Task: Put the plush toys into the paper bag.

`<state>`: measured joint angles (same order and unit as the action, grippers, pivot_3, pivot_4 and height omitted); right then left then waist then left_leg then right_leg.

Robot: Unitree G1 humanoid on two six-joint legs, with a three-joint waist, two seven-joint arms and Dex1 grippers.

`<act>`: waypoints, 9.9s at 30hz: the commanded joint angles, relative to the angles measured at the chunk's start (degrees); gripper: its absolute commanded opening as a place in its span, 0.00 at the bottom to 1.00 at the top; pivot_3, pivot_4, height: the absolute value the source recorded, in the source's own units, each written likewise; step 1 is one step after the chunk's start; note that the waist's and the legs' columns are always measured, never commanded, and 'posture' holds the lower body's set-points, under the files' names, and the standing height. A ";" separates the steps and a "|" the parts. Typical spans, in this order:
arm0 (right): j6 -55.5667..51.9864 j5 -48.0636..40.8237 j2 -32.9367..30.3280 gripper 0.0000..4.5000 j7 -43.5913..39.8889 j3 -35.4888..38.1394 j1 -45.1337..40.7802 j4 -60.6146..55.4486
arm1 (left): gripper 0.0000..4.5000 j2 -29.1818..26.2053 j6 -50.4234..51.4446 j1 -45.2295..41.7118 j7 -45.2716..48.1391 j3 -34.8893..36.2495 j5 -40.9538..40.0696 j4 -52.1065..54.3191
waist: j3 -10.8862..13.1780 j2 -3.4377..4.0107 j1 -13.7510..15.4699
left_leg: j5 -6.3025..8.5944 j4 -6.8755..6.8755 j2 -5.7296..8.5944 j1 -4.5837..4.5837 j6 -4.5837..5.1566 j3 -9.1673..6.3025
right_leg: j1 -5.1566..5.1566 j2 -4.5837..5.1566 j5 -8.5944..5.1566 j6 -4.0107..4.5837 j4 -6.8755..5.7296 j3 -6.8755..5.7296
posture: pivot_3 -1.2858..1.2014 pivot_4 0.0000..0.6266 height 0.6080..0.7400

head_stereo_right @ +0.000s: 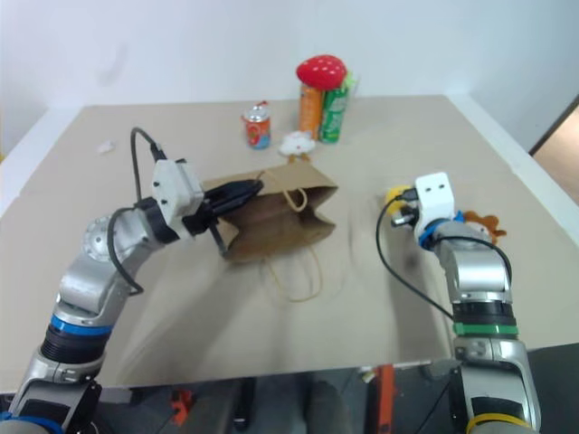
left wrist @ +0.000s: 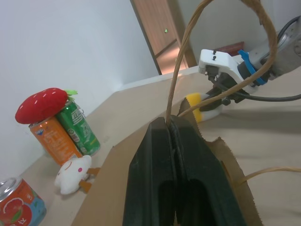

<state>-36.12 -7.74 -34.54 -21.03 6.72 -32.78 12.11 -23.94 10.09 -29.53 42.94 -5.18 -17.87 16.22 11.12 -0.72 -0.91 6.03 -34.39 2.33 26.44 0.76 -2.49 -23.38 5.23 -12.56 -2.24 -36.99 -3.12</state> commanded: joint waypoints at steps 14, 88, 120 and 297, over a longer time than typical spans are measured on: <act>-17.34 -32.68 -18.06 0.02 -43.12 0.83 -6.69 -26.51 | 0.00 2.80 -0.47 -3.06 -5.79 1.19 2.27 -2.34 | 0.06 -0.07 -0.03 | 0.12 -0.02 -0.09 0.01 -0.08 -0.03 | 0.01 0.07 -0.05 0.00 0.03 -0.07 | 0.52 0.24 1.00; -15.67 3.50 10.59 0.52 29.17 23.83 9.18 -19.21 | 0.00 5.06 4.92 0.04 -9.48 -0.95 3.25 3.38 | 0.02 -0.04 1.37 | 0.22 -0.13 -0.49 -0.01 0.18 0.89 | -0.05 -0.07 0.07 -0.06 0.09 0.21 | 0.52 0.24 1.00; -29.33 -27.58 -21.99 0.01 -27.04 9.26 -3.36 -32.07 | 0.00 4.58 2.84 -1.31 -8.50 -1.13 5.02 0.54 | 0.05 -0.06 1.44 | 0.31 -0.12 -0.60 0.06 0.17 0.93 | -0.02 0.03 -0.02 -0.03 0.25 0.02 | 0.52 0.24 1.00; -17.25 -32.79 -23.99 1.00 -41.12 8.85 -10.98 -5.24 | 0.79 -1.09 13.05 -3.14 2.25 2.28 -7.56 2.38 | 0.07 -0.15 1.42 | 0.50 -0.32 -2.12 0.19 0.19 3.23 | -0.69 -0.92 1.01 0.23 0.87 1.36 | 0.52 0.24 1.00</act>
<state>-54.04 -40.60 -57.39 -63.07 12.16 -43.57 6.18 -24.97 23.99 -32.87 45.44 -3.47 -25.18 16.69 11.18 -0.87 0.50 6.53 -34.72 0.21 26.63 0.95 0.75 -24.07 4.32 -11.55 -2.01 -36.11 -1.74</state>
